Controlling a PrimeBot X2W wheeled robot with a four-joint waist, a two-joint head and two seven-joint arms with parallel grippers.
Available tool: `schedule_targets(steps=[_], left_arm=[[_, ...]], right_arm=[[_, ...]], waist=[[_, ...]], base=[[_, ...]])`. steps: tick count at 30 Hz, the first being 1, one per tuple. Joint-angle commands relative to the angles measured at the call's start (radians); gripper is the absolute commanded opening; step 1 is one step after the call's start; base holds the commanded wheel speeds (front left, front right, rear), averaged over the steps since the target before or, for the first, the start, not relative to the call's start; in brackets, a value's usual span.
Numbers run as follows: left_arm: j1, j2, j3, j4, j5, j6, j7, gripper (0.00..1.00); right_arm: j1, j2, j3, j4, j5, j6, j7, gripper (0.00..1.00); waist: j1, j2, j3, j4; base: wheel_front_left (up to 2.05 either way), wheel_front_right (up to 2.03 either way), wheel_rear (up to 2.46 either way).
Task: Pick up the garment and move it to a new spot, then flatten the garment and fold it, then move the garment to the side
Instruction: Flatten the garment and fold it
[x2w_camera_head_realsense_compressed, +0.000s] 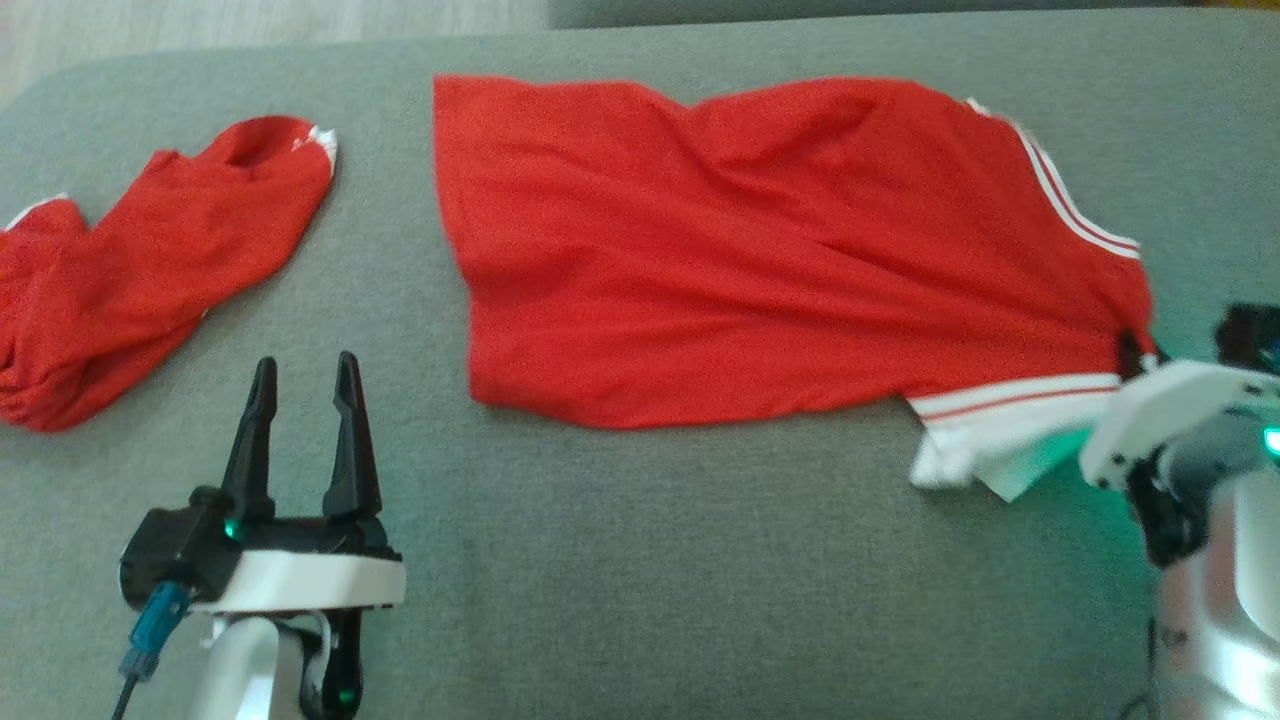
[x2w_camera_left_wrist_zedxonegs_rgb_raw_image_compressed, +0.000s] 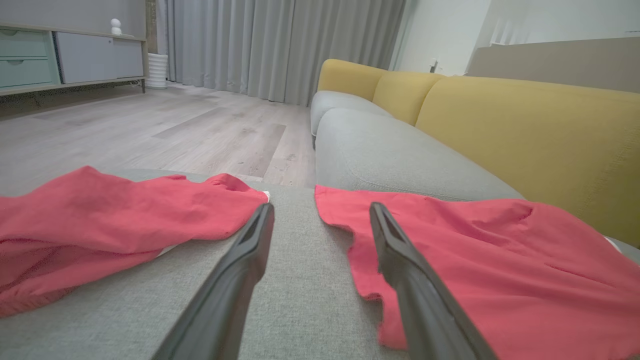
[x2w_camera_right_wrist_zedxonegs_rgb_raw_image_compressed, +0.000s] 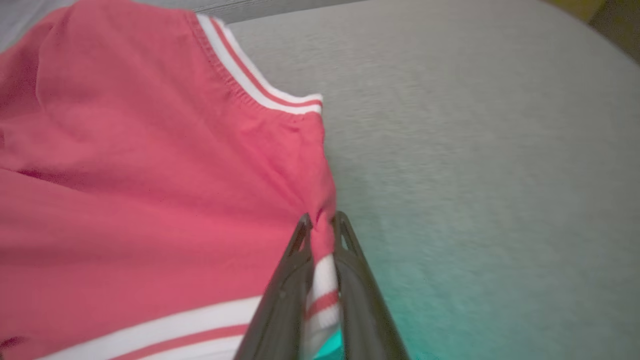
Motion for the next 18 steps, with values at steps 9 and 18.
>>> schedule_targets(steps=[9,18], left_arm=[[0.007,0.004,0.053,-0.036,0.017,-0.004,-0.01,1.0],[0.028,0.0,0.037,-0.016,0.023,-0.005,-0.01,1.0]], right_arm=[[0.118,-0.006,0.009,-0.281,-0.034,-0.001,0.012,1.0],[0.202,-0.004,0.121,-0.375,0.0,-0.001,-0.198,1.0]], waist=[[0.0,-0.0001,-0.041,-0.049],[0.0,-0.0001,-0.084,-0.044]], base=[[0.0,0.0,0.0],[0.0,0.0,0.0]])
